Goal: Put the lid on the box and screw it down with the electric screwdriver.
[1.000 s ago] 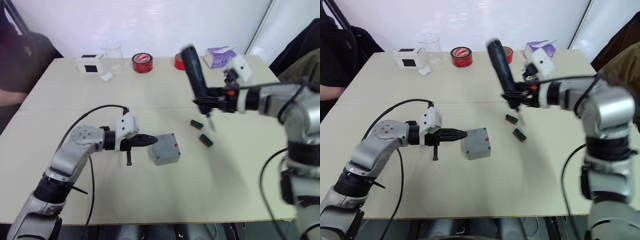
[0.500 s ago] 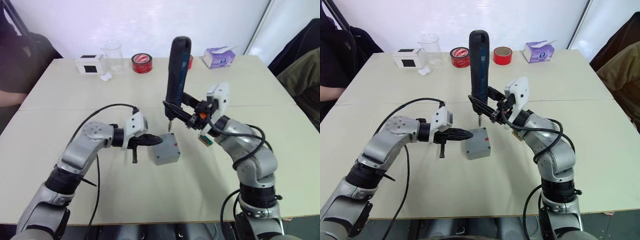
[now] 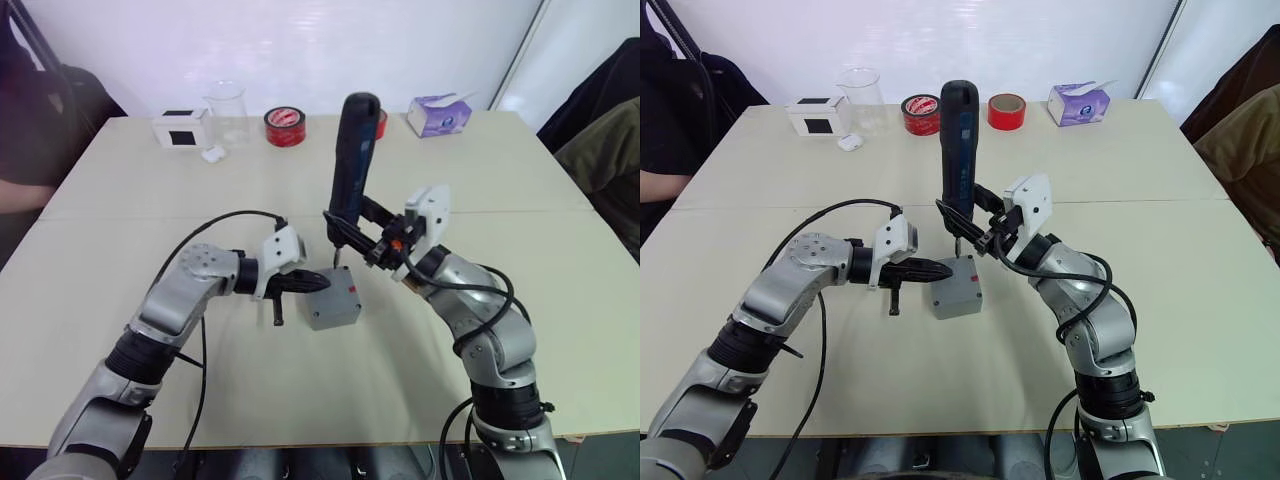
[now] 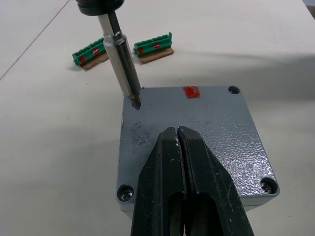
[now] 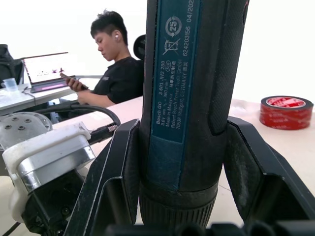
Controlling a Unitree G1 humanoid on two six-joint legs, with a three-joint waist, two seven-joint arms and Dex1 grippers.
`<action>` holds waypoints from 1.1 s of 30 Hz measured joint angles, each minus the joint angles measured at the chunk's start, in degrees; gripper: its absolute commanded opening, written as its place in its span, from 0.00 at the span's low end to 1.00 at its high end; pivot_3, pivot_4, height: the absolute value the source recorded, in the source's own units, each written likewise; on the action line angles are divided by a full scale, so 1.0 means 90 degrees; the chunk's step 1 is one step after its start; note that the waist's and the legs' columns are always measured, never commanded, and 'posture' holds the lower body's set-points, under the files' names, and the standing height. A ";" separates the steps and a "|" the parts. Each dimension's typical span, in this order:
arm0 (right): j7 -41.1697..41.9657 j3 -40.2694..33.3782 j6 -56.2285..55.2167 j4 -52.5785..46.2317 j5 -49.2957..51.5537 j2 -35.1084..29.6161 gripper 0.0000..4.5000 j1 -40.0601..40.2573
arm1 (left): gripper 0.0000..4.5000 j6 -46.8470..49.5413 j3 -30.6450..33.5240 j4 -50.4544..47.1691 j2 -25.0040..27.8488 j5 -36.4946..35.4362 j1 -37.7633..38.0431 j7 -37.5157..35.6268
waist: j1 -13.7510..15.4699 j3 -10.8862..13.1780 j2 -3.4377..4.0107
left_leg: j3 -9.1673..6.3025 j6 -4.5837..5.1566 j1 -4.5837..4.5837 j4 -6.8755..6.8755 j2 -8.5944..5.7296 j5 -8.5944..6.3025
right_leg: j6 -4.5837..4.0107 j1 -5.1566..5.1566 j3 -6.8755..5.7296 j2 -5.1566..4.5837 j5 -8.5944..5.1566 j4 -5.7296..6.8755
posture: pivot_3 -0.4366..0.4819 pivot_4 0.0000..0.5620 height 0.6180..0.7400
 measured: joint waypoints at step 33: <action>0.0162 0.0067 -0.0993 0.0631 -0.0231 -0.0309 0.41 0.0158 | 0.00 0.0008 0.0018 -0.0217 0.0090 0.0047 0.0166 0.0011 | 0.0009 -0.0001 0.0000 | 0.0000 0.0000 0.0006 0.0000 -0.0001 0.0000 | 0.0000 0.0006 0.0001 -0.0002 0.0000 0.0001 | 0.48 0.27 1.00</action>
